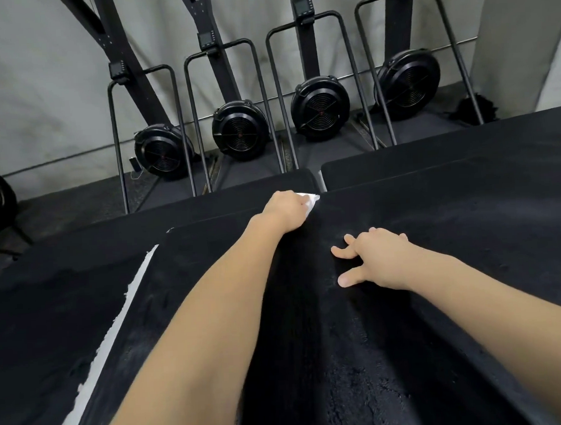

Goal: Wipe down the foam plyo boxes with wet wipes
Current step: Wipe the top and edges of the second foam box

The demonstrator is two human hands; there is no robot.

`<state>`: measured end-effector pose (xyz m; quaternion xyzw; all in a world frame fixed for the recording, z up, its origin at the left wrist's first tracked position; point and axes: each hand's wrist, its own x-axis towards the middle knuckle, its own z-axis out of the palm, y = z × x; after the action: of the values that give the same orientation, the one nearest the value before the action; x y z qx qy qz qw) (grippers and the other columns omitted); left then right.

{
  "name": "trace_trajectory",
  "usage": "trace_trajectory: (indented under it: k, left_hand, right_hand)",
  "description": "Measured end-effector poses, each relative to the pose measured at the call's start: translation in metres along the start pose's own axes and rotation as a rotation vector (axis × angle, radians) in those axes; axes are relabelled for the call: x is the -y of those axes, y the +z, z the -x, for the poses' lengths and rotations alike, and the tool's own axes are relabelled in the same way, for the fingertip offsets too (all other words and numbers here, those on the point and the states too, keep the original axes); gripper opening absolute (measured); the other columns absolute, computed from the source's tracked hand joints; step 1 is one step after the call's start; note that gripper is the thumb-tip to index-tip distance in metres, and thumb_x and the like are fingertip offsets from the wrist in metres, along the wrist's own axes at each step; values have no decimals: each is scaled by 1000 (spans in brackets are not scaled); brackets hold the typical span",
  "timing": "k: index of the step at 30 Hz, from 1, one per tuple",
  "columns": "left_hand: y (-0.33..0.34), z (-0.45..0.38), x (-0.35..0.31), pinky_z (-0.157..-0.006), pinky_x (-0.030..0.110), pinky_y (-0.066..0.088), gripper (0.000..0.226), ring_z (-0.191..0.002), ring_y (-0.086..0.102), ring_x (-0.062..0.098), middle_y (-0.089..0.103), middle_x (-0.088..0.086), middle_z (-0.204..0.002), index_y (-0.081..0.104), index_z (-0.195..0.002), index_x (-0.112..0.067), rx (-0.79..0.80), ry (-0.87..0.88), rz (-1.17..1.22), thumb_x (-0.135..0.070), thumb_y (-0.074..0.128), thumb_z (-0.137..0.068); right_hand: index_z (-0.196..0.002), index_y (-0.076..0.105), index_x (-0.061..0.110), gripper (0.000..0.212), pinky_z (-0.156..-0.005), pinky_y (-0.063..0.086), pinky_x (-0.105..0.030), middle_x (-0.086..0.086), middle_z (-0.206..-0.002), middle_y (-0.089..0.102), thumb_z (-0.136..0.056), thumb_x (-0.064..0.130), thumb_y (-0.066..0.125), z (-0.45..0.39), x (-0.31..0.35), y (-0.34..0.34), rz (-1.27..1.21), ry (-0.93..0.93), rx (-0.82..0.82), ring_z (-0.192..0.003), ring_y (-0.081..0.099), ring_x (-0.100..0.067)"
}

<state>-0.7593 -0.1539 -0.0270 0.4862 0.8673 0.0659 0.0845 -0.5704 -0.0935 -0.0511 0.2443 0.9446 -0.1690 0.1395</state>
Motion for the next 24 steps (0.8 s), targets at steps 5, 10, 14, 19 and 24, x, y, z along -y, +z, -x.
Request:
trace_trajectory:
  k: [5, 10, 14, 19, 24]
  left_hand:
    - [4, 7, -3, -108, 28, 37, 41, -134, 47, 28, 54, 4, -146, 52, -146, -29, 11, 6, -19, -21, 34, -110]
    - [24, 63, -1, -87, 22, 39, 30, -110, 57, 20, 62, -15, -88, 71, -122, -24, 24, 152, 42, -35, 48, -105]
    - [39, 99, 8, -75, 21, 34, 33, -84, 49, 15, 49, -17, -78, 63, -134, -31, 10, 267, 75, -28, 45, -106]
    - [28, 60, 4, -84, 31, 45, 33, -92, 53, 20, 53, -9, -87, 60, -132, -33, 11, 149, -8, -28, 39, -106]
    - [27, 69, -14, -94, 41, 47, 31, -104, 55, 28, 62, 6, -104, 63, -124, -20, 21, 95, -129, -23, 39, -106]
  right_hand:
    - [-152, 28, 47, 71, -116, 14, -66, 13, -165, 17, -89, 62, 58, 2, 0, 1, 7, 0, -3, -152, 9, -27]
    - [-152, 30, 45, 70, -116, 12, -67, 12, -165, 16, -90, 61, 59, 3, 1, 2, 3, -2, -2, -153, 7, -27]
    - [-151, 35, 41, 68, -116, 10, -67, 10, -165, 18, -90, 57, 62, 3, -1, 3, -39, -8, -27, -153, 7, -28]
    - [-153, 28, 45, 72, -116, 12, -67, 10, -165, 18, -90, 61, 58, 0, -2, 5, -1, -9, -32, -153, 8, -29]
    - [-156, 19, 41, 67, -117, 13, -63, 7, -165, 16, -97, 60, 45, 10, -2, 12, 77, -25, -65, -153, 6, -31]
